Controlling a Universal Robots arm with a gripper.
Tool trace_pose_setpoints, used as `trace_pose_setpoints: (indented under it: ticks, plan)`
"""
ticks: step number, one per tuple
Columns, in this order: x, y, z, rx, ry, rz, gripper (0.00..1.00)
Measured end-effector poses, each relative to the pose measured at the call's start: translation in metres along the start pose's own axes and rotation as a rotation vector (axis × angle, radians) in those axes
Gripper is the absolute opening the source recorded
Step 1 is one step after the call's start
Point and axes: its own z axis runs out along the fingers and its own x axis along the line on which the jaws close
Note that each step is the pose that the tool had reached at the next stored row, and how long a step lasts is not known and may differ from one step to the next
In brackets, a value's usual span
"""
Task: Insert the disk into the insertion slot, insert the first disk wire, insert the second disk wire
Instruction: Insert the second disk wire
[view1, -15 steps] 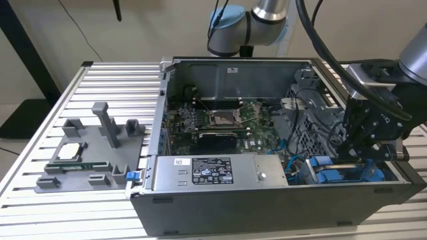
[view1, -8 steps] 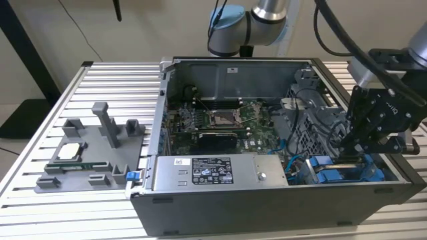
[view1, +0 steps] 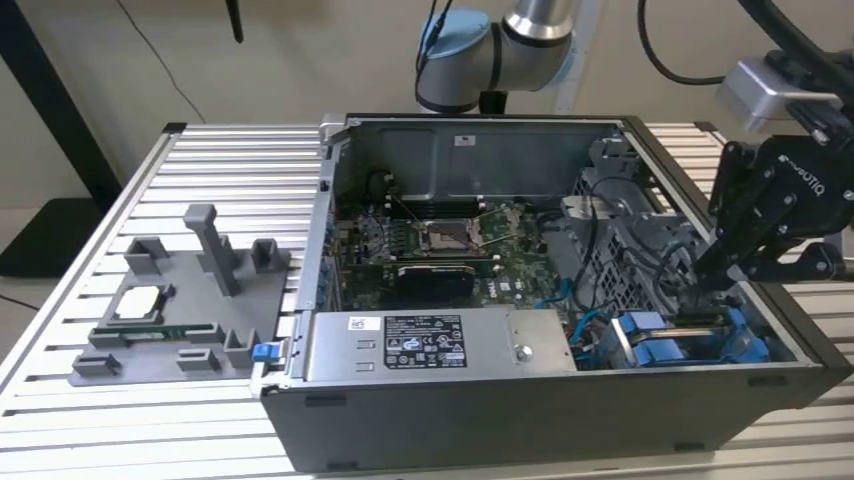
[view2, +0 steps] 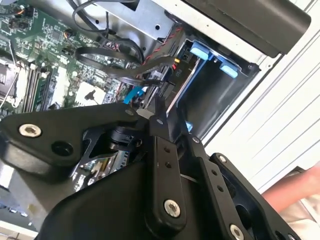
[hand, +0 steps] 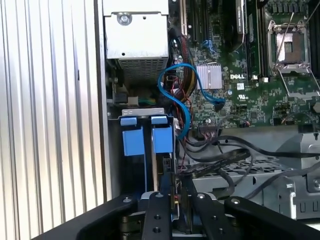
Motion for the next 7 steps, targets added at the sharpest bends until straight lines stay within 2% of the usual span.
trace_pose_setpoints:
  ticks: [7]
  plan:
    - [-0.0001,0.0001,-0.0017,0.0000,-0.0001,0.000,1.00]
